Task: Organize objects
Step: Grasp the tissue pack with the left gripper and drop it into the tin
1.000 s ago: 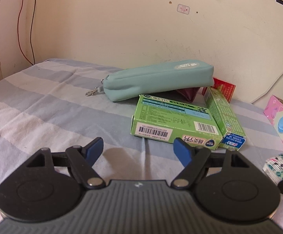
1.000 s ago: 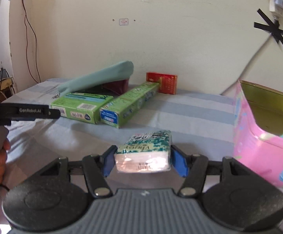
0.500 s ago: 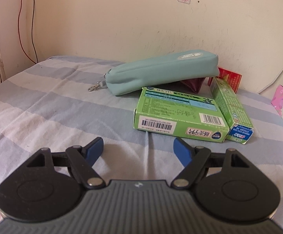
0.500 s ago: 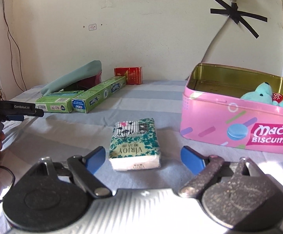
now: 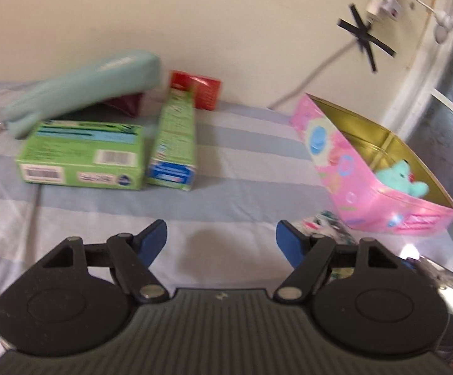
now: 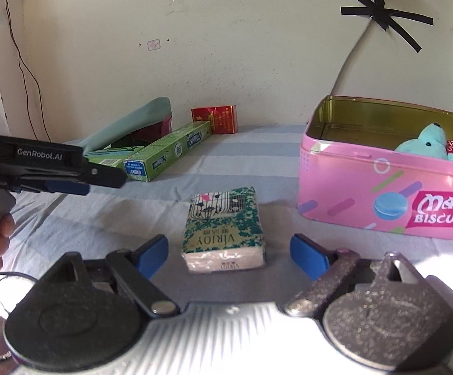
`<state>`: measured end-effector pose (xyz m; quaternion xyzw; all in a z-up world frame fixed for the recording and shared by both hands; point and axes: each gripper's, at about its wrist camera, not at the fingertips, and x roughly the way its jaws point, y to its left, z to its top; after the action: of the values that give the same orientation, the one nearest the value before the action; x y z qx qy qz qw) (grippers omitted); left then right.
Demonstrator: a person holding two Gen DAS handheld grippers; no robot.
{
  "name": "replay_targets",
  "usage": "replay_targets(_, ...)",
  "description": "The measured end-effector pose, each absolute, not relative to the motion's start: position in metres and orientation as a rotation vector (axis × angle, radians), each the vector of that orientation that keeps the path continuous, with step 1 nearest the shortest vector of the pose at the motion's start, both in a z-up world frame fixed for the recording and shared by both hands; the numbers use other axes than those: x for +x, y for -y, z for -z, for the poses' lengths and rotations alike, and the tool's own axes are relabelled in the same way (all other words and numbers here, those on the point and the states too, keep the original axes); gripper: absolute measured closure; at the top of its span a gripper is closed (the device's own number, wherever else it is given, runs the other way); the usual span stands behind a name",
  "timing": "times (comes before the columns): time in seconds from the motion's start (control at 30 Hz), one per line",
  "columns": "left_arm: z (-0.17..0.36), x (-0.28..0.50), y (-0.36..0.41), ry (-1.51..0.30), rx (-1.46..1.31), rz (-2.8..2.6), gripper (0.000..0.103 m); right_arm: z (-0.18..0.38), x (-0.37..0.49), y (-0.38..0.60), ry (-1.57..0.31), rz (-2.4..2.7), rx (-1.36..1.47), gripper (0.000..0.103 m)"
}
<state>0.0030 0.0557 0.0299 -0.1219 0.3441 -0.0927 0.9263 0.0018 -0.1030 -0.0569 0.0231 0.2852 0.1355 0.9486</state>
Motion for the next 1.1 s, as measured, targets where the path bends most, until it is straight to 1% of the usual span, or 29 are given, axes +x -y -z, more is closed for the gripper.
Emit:
replay_targets(0.03,-0.029,0.007,-0.047,-0.737,-0.263,0.235,0.034,0.057,0.002,0.102,-0.585,-0.275,0.042,0.016)
replay_targets(0.07,-0.028,0.01,-0.04,-0.764,-0.273,0.27,0.037,0.058,0.002,0.101,-0.59,-0.274,0.036,0.017)
replay_targets(0.13,-0.022,0.018,-0.024,-0.81,-0.286,0.333,0.038,0.059,0.004,0.098,-0.605,-0.274,0.025,0.02)
replay_targets(0.23,-0.015,0.028,-0.007,-0.843,-0.283,0.362,0.039,0.061,0.007,0.094,-0.626,-0.269,0.001,0.029)
replay_targets(0.3,-0.015,0.029,0.002,-0.845,-0.268,0.378,0.049,0.061,0.005,0.092,-0.616,-0.262,-0.012,0.045)
replay_targets(0.33,-0.015,0.03,0.005,-0.855,-0.287,0.408,0.061,0.061,0.003,0.092,-0.609,-0.262,-0.013,0.046)
replay_targets(0.4,-0.021,0.028,0.009,-0.846,-0.285,0.413,0.062,0.06,0.001,0.095,-0.594,-0.269,0.006,0.049)
replay_targets(0.47,-0.032,0.023,0.014,-0.803,-0.255,0.427,0.062,0.058,-0.005,0.101,-0.555,-0.271,0.035,0.049)
replay_targets(0.57,-0.053,0.02,0.02,-0.727,-0.235,0.456,0.062,0.051,-0.02,0.106,-0.45,-0.259,0.043,0.049)
replay_targets(0.7,-0.082,0.029,0.039,-0.623,-0.221,0.517,0.062,0.03,-0.031,0.108,-0.285,-0.171,-0.041,0.049)
replay_targets(0.8,-0.096,0.046,0.063,-0.565,-0.175,0.541,0.061,0.017,-0.021,0.124,-0.228,-0.113,-0.038,0.049)
replay_targets(0.9,-0.097,0.071,0.087,-0.541,-0.13,0.546,0.061,0.012,-0.003,0.144,-0.207,-0.056,-0.024,0.049)
replay_targets(1.1,-0.085,0.11,0.119,-0.549,-0.046,0.528,0.061,0.02,0.049,0.174,-0.295,-0.002,0.075,0.049)
